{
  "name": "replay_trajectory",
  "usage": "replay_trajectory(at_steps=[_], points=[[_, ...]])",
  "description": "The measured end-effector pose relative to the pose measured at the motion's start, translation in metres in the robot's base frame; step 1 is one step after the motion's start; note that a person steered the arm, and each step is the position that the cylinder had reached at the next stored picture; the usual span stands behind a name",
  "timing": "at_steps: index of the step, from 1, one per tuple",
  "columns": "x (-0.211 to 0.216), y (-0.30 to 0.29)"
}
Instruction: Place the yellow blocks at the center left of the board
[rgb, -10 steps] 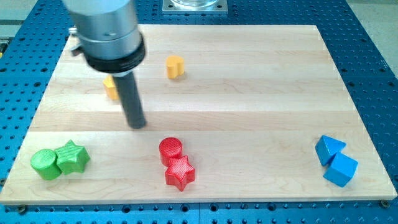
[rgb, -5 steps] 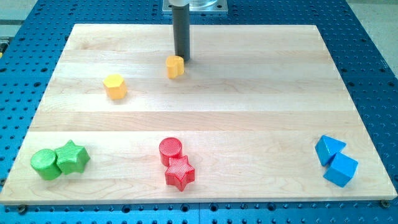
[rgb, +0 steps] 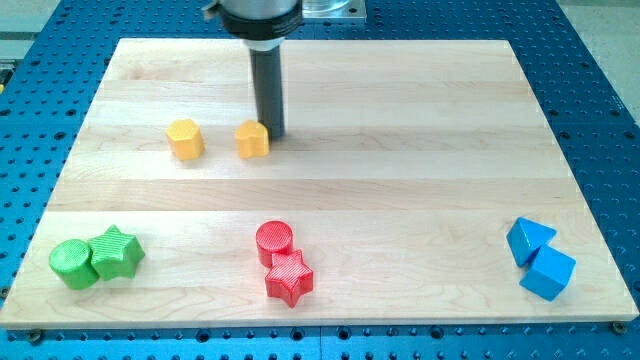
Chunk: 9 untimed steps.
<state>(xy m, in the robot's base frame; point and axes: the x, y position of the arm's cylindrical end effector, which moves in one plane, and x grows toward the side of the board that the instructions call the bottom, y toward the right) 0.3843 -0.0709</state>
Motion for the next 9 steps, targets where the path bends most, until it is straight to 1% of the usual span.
replay_trajectory(at_steps=[1,2,3,6,7,8,9], points=[[0.0,-0.04],[0.0,-0.061],[-0.001,-0.062],[-0.001,-0.121],[-0.001,-0.117],[-0.008,-0.063],[-0.018,0.009]])
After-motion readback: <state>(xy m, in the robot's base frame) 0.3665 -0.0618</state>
